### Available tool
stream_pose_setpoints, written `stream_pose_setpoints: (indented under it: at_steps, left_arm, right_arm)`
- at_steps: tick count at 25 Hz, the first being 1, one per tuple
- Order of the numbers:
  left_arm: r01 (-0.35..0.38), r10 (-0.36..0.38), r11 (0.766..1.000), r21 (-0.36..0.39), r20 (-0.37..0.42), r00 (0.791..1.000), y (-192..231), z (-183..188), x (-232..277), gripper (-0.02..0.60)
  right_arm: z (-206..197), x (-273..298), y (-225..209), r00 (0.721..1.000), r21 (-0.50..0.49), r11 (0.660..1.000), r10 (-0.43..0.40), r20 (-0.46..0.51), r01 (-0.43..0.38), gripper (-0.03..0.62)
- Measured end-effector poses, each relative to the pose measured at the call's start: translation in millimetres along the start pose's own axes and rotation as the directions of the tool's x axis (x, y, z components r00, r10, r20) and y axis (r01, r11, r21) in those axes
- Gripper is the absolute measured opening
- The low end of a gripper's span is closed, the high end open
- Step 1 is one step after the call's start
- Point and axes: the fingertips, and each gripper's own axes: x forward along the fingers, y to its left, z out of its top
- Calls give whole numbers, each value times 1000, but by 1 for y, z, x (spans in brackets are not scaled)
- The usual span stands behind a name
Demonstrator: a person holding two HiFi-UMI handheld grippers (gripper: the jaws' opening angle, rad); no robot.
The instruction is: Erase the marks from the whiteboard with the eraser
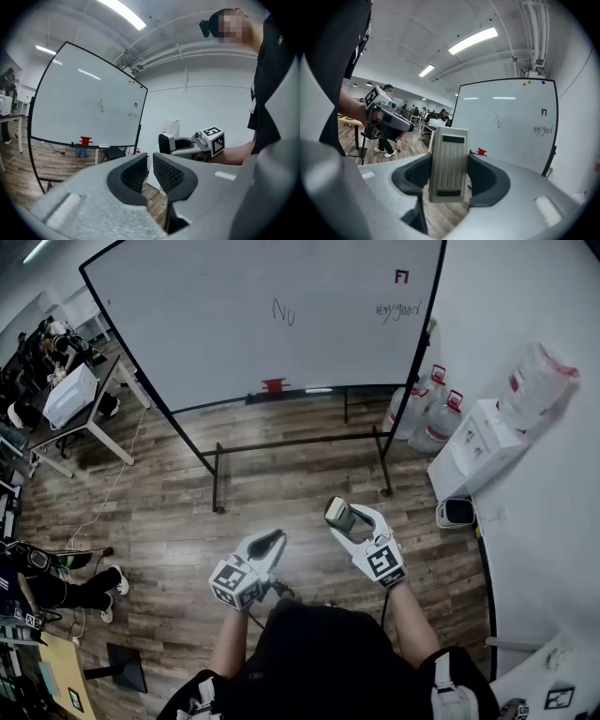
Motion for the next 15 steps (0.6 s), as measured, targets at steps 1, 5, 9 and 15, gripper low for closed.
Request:
stream_pose_setpoints:
  at_steps: [1,5,9,15]
  left_arm:
    - [8,-8,1000,6,7,1000,1,-2,0,49]
    - [25,-25,999,20,15,1000,3,-6,1,49]
    - [25,-25,1000,13,5,1000,3,-9,2,49]
    - [30,-30,1000,8,3,1000,7,-11,3,49]
  right_arm:
    - [0,1,0,1000,1,1000,-1,1,1,244]
    - [0,3,1,1000,2,1000,-2,3,2,242]
    - [-2,2,1,1000,12,1000,-3,1,3,244]
    - [-2,4,3,1000,21,1000,12,14,-13,244]
